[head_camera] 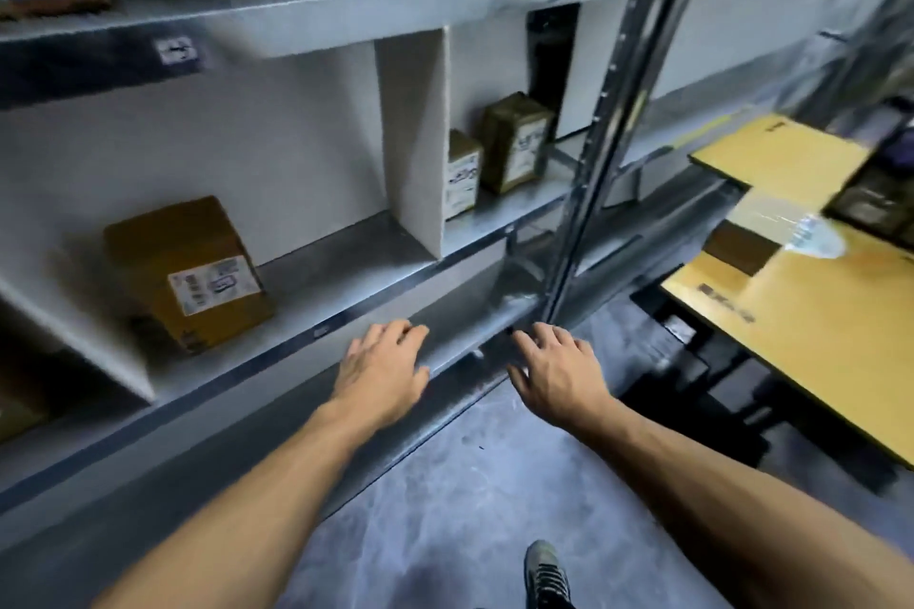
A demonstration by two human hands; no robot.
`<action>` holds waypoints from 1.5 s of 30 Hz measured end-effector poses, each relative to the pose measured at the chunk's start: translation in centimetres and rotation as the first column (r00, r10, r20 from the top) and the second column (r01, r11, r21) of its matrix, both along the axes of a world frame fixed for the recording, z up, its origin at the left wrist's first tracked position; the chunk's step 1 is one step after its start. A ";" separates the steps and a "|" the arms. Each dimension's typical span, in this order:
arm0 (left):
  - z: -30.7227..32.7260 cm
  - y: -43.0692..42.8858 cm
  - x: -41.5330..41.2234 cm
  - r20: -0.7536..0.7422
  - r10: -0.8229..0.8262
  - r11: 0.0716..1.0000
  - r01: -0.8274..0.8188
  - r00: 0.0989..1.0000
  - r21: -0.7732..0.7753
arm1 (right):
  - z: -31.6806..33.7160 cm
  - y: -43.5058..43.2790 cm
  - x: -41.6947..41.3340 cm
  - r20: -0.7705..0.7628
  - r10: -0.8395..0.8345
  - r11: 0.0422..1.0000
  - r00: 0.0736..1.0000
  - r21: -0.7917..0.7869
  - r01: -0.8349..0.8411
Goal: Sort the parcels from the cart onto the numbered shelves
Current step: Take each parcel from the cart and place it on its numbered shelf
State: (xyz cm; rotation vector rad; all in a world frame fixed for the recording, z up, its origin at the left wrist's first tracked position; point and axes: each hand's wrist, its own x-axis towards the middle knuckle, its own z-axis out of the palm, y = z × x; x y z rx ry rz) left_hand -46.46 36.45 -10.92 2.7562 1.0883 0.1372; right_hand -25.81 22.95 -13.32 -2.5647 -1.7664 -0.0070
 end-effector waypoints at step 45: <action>-5.4 -0.1 73.2 0.094 -0.485 0.833 0.492 0.869 -0.252 | -1.1 -7.0 57.8 -0.460 -0.666 0.691 0.587 -0.084 0.718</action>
